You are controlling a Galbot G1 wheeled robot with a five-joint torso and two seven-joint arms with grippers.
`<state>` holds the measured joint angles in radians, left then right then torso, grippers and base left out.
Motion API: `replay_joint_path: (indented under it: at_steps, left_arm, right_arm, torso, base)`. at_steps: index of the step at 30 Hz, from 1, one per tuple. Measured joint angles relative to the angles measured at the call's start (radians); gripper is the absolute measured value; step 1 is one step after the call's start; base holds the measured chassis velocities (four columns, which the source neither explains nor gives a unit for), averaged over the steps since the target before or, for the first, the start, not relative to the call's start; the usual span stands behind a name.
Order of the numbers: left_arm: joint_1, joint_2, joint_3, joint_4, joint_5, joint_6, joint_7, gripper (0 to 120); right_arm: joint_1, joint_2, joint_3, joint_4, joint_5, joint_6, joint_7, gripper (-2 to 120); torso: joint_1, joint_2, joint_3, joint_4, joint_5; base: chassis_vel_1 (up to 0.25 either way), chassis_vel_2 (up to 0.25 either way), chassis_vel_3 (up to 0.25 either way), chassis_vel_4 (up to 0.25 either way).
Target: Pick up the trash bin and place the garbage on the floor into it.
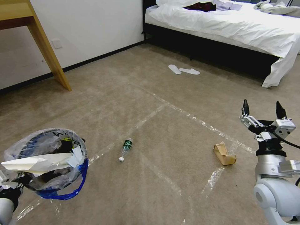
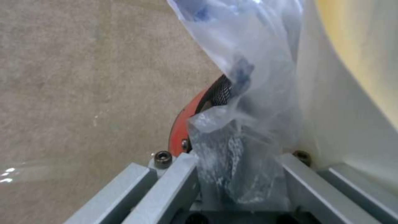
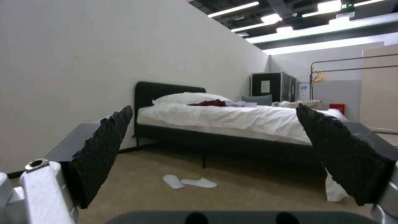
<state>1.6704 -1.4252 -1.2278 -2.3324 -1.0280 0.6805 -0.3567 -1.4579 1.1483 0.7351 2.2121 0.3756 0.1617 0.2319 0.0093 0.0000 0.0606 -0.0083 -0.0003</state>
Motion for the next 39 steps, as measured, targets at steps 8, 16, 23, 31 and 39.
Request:
replay_joint_path:
  at_steps: [8,16,23,31,39]
  left_arm:
    - [-0.003,-0.004,0.0,0.007,0.001,-0.001,0.0,0]
    - [-0.005,-0.005,0.001,0.009,0.002,-0.001,0.001,0]
    - [-0.003,-0.006,0.001,0.009,0.003,-0.002,0.001,0]
    - [-0.003,-0.006,-0.001,0.007,0.001,-0.002,0.001,0]
    - [-0.002,-0.007,-0.003,0.006,0.0,-0.003,0.001,0]
  right_arm:
    - [0.006,-0.005,-0.013,-0.009,0.005,0.0,0.001,100]
    - [0.007,-0.009,-0.023,-0.017,0.006,0.009,0.002,100]
    - [0.009,-0.005,-0.029,-0.026,0.007,0.025,0.003,100]
    - [0.007,-0.021,-0.049,-0.038,0.017,0.054,-0.002,100]
    - [0.006,-0.031,-0.059,-0.036,0.023,0.055,-0.003,100]
  torso:
    - [0.0,0.0,0.0,0.0,0.0004]
    - [0.0,0.0,0.0,0.0,0.0002]
    - [0.0,0.0,0.0,0.0,0.0003]
    - [0.0,0.0,0.0,0.0,0.0003]
    - [0.0,0.0,0.0,0.0,0.0002]
  base:
    - [-0.124,0.128,0.116,-0.121]
    - [-0.087,0.09,0.089,-0.095]
    - [-0.096,0.105,0.096,-0.102]
    - [-0.028,0.024,0.022,-0.037]
    - [0.0,0.0,0.0,0.0]
